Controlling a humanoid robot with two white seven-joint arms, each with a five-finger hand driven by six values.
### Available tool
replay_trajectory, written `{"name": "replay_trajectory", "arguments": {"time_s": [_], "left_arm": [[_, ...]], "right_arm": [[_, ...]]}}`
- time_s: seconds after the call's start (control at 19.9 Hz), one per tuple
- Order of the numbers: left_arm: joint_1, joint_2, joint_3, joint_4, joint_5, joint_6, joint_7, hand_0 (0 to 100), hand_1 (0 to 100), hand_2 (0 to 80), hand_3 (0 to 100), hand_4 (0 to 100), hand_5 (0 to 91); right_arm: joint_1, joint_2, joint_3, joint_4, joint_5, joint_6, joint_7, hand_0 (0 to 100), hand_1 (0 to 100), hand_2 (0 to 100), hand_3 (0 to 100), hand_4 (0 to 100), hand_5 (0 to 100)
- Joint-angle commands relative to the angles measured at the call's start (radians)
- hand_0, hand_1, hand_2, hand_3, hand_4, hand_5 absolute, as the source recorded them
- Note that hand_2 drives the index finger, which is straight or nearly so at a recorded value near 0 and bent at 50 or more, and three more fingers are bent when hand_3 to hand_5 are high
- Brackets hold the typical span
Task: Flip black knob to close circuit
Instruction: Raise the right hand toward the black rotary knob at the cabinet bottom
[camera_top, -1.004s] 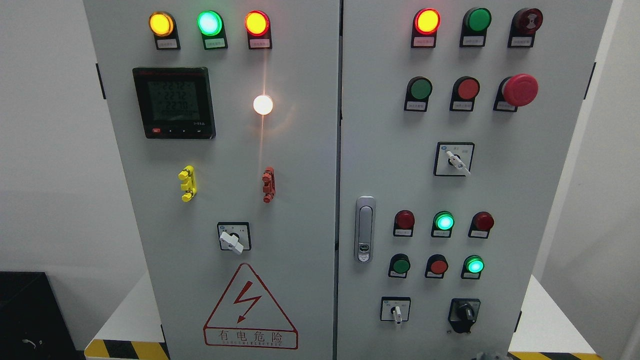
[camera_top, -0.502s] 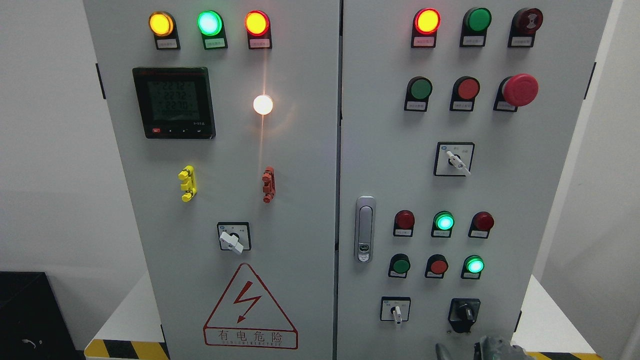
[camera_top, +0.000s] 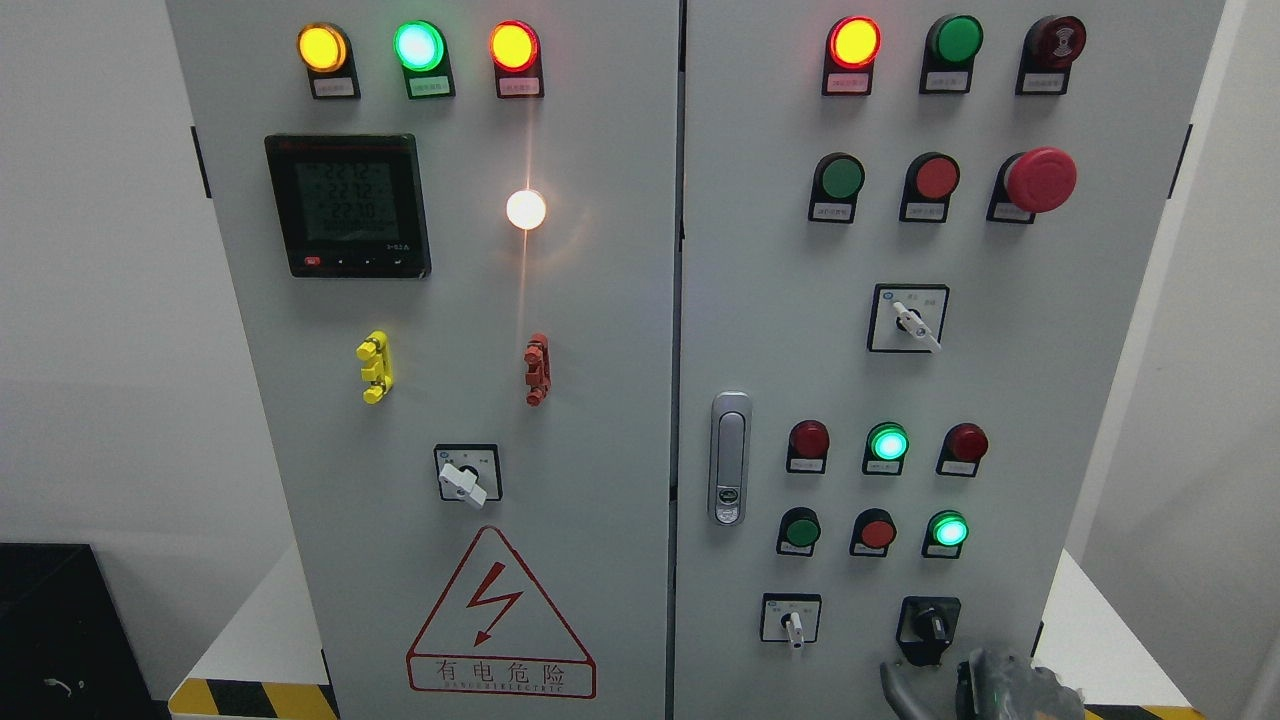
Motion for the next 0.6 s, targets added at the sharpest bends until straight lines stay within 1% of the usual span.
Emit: {"name": "replay_trajectory", "arguments": {"time_s": [0.0, 0.55], "left_arm": [[0.0, 0.0, -0.001, -0.001, 0.0, -0.001, -0.003, 12, 56, 0.0, 0, 0, 0.0], [0.0, 0.0, -0.001, 0.0, 0.0, -0.001, -0.004, 12, 56, 0.0, 0, 0, 0.0]], "right_arm": [[-0.016, -0.004, -0.018, 0.0, 0.002, 0.0, 0.001, 0, 0, 98, 100, 100, 100], [-0.025, -0.006, -0.048, 0.023, 0.04, -0.001, 0.001, 0, 0, 98, 100, 100, 100]]}}
